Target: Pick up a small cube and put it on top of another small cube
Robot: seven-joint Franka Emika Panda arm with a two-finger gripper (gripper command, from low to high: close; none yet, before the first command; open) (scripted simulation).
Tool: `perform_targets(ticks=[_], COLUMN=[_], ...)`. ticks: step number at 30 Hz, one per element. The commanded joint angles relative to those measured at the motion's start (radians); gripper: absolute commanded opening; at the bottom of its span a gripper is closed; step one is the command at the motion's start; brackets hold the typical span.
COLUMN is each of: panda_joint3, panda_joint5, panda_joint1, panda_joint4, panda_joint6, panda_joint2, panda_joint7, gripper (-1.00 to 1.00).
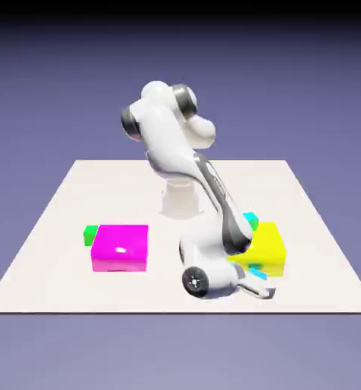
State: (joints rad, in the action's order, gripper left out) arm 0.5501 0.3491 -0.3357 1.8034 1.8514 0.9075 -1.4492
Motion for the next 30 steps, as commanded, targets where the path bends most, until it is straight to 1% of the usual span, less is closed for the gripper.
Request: perform_targets(ticks=[1,2,3,4,7,8,20,21,22,27,28,29,30], panda_joint3=[0.000,0.000,0.000,0.000,0.000,0.015,0.030,0.018,0.010,0.008,0.008,0.008,0.008], panda_joint5=[0.004,0.005,0.005,0.005,-0.007,-0.003,-0.410,-0.437,-0.443,-0.445,-0.445,-0.445,-0.445], panda_joint1=[0.011,0.013,0.013,0.013,-0.021,0.003,0.290,0.284,0.268,0.248,0.248,0.248,0.252], panda_joint4=[0.027,0.031,0.031,0.031,-0.050,-0.056,0.106,0.117,0.140,0.310,0.310,0.310,0.274], panda_joint6=[0.044,0.050,0.050,0.050,-0.080,-0.074,-0.570,-0.608,-0.602,-0.462,-0.462,-0.462,-0.492], panda_joint2=[0.014,0.016,0.016,0.016,-0.026,-0.050,-0.475,-0.480,-0.474,-0.506,-0.506,-0.506,-0.499], panda_joint7=[0.009,0.010,0.010,0.010,-0.016,0.019,0.507,0.503,0.485,0.495,0.495,0.495,0.493], gripper=[0.00,0.00,-1.00,-1.00,-1.00,-1.00,-1.00,-1.00,-1.00,-1.00,1.00,1.00,1.00])
